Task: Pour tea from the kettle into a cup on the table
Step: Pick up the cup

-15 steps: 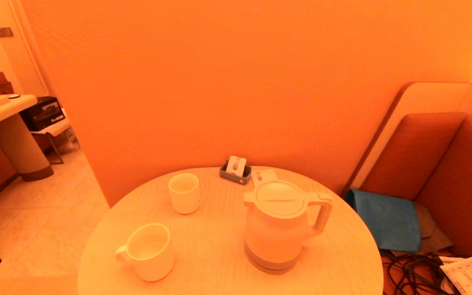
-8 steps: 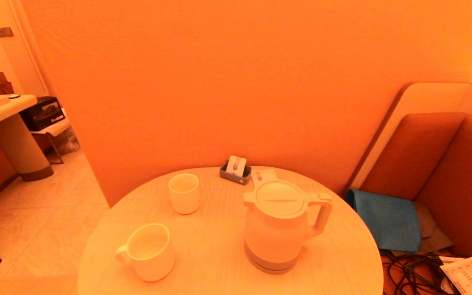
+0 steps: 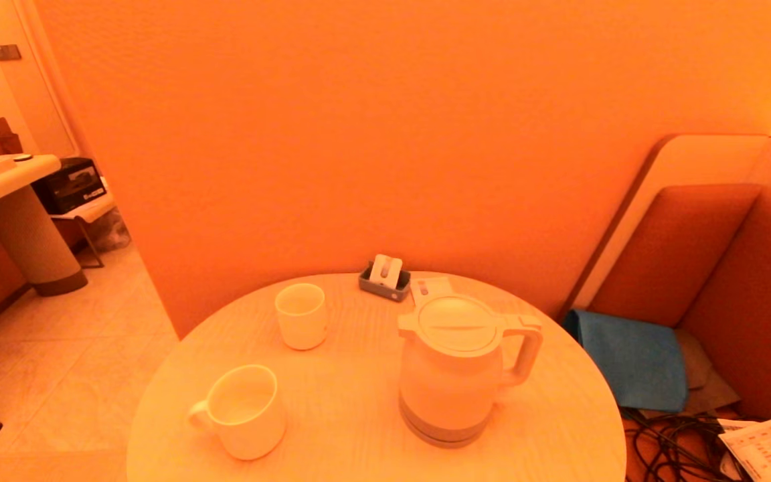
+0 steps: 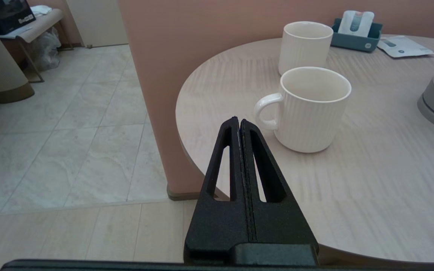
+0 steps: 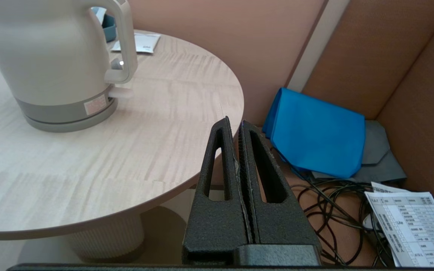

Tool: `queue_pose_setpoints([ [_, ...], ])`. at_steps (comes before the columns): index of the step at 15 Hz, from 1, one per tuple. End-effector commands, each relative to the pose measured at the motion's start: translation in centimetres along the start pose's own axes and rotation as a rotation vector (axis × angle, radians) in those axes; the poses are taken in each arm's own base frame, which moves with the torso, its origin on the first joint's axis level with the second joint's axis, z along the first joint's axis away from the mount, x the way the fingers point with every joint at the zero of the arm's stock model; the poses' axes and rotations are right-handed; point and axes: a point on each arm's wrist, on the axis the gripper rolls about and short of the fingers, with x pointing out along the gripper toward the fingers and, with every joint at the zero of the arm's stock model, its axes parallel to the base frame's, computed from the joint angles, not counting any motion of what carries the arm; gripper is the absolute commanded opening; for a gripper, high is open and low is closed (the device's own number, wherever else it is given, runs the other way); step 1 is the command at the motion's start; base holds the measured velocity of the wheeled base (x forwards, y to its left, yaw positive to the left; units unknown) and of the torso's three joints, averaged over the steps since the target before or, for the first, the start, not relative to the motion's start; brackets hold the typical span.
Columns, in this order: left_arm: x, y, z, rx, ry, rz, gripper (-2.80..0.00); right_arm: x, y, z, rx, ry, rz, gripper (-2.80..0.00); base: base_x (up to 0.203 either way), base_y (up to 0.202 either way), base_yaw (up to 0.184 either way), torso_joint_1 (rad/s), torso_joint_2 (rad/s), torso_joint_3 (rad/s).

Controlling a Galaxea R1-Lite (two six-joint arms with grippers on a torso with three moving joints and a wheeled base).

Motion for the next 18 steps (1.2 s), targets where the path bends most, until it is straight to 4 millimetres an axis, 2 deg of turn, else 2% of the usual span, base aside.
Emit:
queue_pose_setpoints([
  [1, 0.0, 0.0, 0.0, 0.000, 0.000, 0.000, -2.80, 0.0, 0.0, 0.0, -0.001, 0.000, 0.001, -2.80, 0.000, 0.000, 0.000, 0.000, 0.00, 0.000],
  [6, 0.0, 0.0, 0.0, 0.061, -0.002, -0.007, -2.80, 0.0, 0.0, 0.0, -0.001, 0.000, 0.001, -2.80, 0.000, 0.000, 0.000, 0.000, 0.00, 0.000],
  [8, -0.4, 0.0, 2.2, 0.066, -0.045, -0.008, -2.80, 0.0, 0.0, 0.0, -0.001, 0.000, 0.001, -2.80, 0.000, 0.000, 0.000, 0.000, 0.00, 0.000],
  [10, 0.5, 0.0, 5.2, 0.060, 0.002, -0.017, -2.80, 0.0, 0.0, 0.0, -0.001, 0.000, 0.001, -2.80, 0.000, 0.000, 0.000, 0.000, 0.00, 0.000],
  [12, 3.0, 0.1, 9.2, 0.038, 0.088, -0.026, -2.80, 0.0, 0.0, 0.0, -0.001, 0.000, 0.001, -2.80, 0.000, 0.000, 0.000, 0.000, 0.00, 0.000],
  [14, 7.5, 0.1, 12.8, 0.005, 0.186, -0.030, -2.80, 0.0, 0.0, 0.0, -0.001, 0.000, -0.001, -2.80, 0.000, 0.000, 0.000, 0.000, 0.00, 0.000],
  [16, 12.7, 0.0, 14.2, -0.019, 0.270, -0.031, -2.80, 0.0, 0.0, 0.0, -0.001, 0.000, 0.001, -2.80, 0.000, 0.000, 0.000, 0.000, 0.00, 0.000],
  [18, 17.4, -0.1, 14.1, -0.038, 0.334, -0.035, -2.80, 0.0, 0.0, 0.0, -0.001, 0.000, 0.001, -2.80, 0.000, 0.000, 0.000, 0.000, 0.00, 0.000],
])
